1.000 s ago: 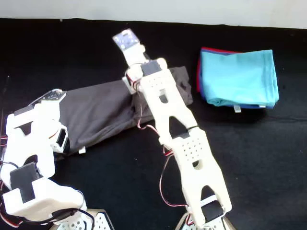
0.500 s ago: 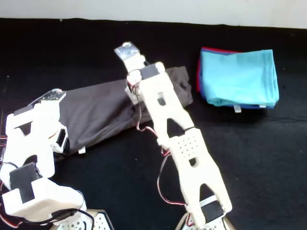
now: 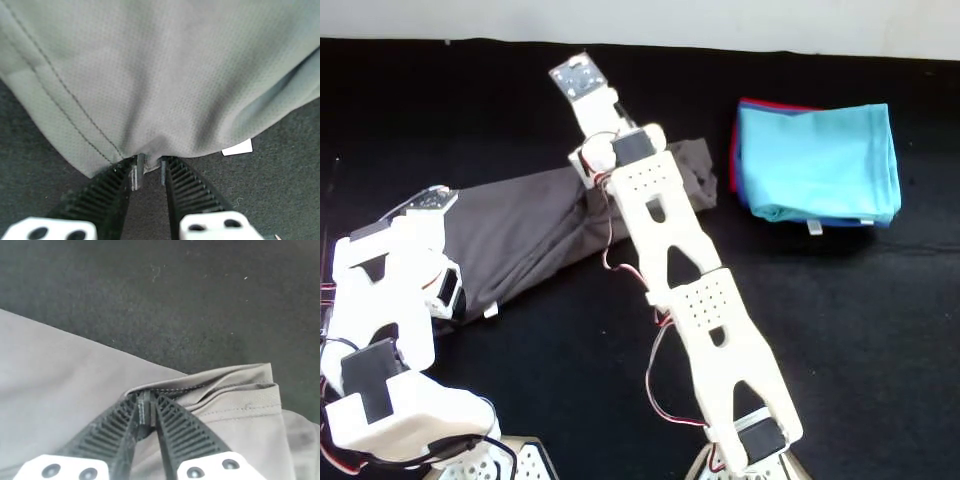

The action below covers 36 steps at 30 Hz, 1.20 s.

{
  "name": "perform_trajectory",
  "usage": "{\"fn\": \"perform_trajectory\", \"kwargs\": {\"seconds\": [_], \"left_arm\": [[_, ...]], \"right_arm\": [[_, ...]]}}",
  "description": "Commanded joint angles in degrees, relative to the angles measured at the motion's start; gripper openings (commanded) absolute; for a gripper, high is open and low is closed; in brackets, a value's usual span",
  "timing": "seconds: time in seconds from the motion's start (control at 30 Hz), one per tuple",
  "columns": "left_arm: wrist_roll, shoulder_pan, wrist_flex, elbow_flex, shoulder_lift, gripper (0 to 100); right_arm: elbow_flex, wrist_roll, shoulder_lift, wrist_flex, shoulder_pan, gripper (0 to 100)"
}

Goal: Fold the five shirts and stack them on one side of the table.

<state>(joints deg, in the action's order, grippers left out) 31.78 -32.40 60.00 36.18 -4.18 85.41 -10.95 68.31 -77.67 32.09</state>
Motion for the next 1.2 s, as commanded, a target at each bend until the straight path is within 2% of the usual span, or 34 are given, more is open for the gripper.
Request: {"fn": "perform_trajectory", "kwargs": {"seconds": [0.0, 0.13, 0.3, 0.43, 0.47, 0.63, 0.7, 0.93, 1.17], "left_arm": [[0.4, -0.3, -2.8, 0.2, 0.0, 9], [0.4, -0.3, -2.8, 0.2, 0.0, 9], [0.4, -0.3, -2.8, 0.2, 0.0, 9], [0.4, -0.3, -2.8, 0.2, 0.0, 9], [0.4, -0.3, -2.8, 0.2, 0.0, 9], [0.4, -0.3, -2.8, 0.2, 0.0, 9], [0.4, -0.3, -2.8, 0.2, 0.0, 9], [0.4, -0.3, -2.8, 0.2, 0.0, 9], [0.4, -0.4, -2.7, -0.1, 0.6, 9]], "right_arm": [[6.5, 0.0, -1.4, -7.6, -0.6, 0.5], [10.2, 0.0, -1.4, -16.6, -1.1, 0.9], [12.5, 0.0, -1.4, -20.1, -5.1, 1.5], [12.4, 0.0, -1.5, -21.8, -8.0, 12.9], [12.3, 0.0, -1.2, -22.7, -8.8, 13.2], [10.0, 0.0, -0.9, -23.3, -14.8, 0.3], [8.0, -0.2, -0.9, -23.3, -16.2, 1.4], [-5.7, -10.9, -0.9, -23.3, -19.3, 1.5], [-3.0, -13.7, -1.4, -23.3, -25.8, 1.5]]}}
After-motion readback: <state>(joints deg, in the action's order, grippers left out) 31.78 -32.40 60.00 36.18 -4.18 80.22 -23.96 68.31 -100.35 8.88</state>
